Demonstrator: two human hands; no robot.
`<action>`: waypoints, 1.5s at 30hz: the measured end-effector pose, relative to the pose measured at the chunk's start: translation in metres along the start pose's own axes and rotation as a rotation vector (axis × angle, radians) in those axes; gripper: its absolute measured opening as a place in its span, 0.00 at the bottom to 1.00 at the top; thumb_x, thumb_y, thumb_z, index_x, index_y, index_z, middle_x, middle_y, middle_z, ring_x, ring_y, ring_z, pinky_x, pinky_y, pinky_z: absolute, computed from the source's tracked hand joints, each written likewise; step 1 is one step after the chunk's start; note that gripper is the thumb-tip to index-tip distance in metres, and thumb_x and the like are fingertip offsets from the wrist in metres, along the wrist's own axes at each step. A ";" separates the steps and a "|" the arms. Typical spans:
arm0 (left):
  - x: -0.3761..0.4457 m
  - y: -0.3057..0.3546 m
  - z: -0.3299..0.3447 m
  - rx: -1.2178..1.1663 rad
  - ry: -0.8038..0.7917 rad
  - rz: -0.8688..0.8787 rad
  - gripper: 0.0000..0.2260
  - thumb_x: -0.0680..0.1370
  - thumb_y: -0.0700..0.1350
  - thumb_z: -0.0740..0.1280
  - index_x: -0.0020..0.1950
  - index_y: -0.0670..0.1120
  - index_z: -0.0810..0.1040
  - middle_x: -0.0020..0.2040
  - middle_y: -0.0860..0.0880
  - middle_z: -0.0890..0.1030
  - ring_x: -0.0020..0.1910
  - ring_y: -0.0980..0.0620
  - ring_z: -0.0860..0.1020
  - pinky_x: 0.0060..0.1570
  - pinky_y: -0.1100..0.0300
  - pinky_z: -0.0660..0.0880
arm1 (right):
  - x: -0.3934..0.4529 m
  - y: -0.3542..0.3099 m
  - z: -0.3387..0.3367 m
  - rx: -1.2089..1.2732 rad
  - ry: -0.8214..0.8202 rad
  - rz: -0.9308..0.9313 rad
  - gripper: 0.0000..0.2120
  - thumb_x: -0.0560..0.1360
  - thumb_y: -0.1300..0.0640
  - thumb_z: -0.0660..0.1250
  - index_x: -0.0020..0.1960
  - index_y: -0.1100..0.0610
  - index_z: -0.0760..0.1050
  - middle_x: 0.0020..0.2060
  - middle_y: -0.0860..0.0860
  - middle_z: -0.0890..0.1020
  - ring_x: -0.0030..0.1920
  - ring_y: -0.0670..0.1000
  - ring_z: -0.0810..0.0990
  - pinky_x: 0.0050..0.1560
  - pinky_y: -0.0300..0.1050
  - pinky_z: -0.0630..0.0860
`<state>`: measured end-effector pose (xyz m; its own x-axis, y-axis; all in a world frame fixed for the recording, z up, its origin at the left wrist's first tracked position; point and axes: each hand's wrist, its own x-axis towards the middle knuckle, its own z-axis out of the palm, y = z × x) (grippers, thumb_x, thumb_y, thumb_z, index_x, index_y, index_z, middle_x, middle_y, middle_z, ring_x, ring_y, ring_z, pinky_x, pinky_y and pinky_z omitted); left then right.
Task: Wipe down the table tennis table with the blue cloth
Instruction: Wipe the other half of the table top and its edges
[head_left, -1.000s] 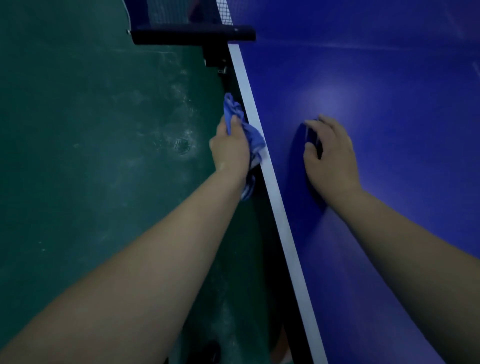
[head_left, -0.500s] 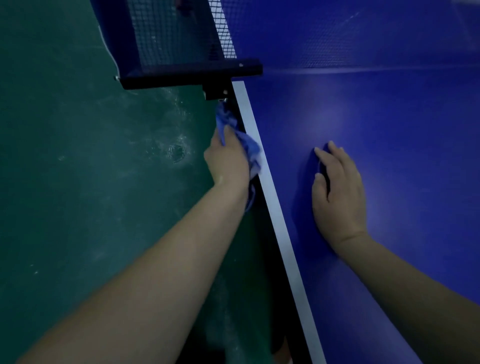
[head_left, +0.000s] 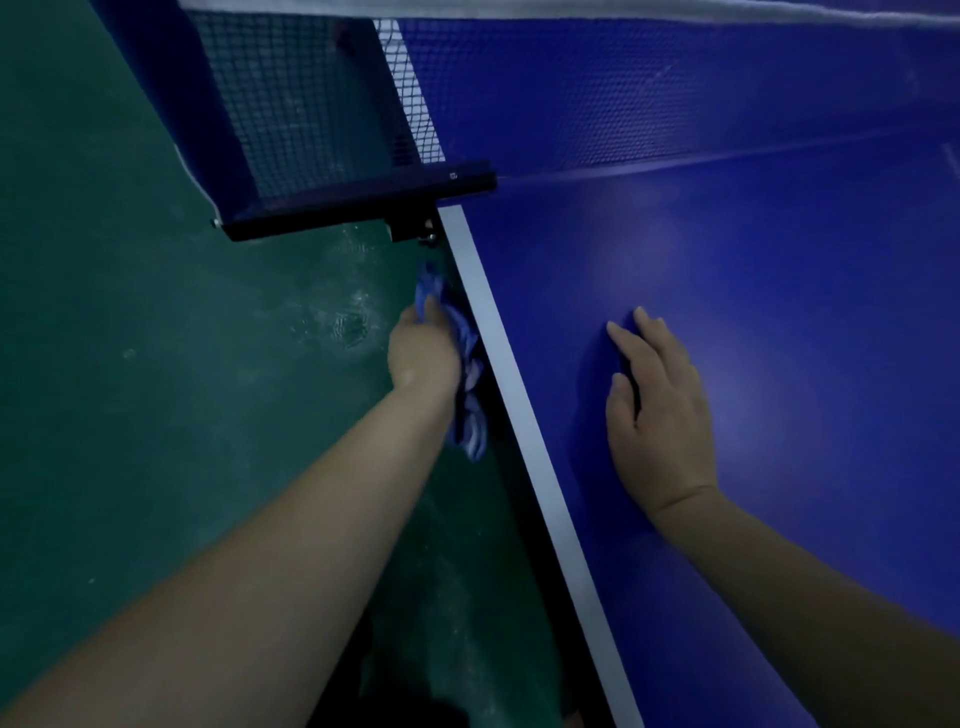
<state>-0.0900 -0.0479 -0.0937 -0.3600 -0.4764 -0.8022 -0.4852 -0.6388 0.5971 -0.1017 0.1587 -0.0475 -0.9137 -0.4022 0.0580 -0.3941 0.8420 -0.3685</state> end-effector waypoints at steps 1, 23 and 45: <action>0.004 -0.006 -0.008 0.107 0.010 -0.056 0.17 0.82 0.47 0.62 0.69 0.44 0.72 0.65 0.40 0.76 0.61 0.41 0.77 0.53 0.55 0.74 | 0.000 0.000 -0.001 -0.002 -0.001 0.007 0.21 0.80 0.59 0.56 0.73 0.50 0.65 0.75 0.46 0.62 0.76 0.48 0.57 0.73 0.58 0.61; -0.061 0.010 0.061 1.497 0.062 1.345 0.19 0.81 0.48 0.57 0.73 0.52 0.65 0.72 0.44 0.63 0.62 0.43 0.67 0.57 0.48 0.66 | 0.001 0.005 0.004 -0.016 0.012 -0.026 0.23 0.78 0.52 0.52 0.72 0.51 0.66 0.74 0.48 0.64 0.75 0.48 0.58 0.73 0.53 0.60; -0.038 0.050 0.013 1.291 0.238 1.145 0.16 0.82 0.44 0.59 0.69 0.55 0.71 0.67 0.44 0.66 0.58 0.43 0.69 0.48 0.52 0.67 | 0.002 0.004 0.003 0.011 0.018 -0.033 0.20 0.80 0.58 0.57 0.71 0.53 0.68 0.73 0.50 0.66 0.75 0.51 0.60 0.72 0.58 0.63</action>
<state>-0.1107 -0.0534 -0.0332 -0.8890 -0.4512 0.0782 -0.4028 0.8517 0.3353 -0.1045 0.1603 -0.0519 -0.9021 -0.4226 0.0871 -0.4226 0.8244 -0.3766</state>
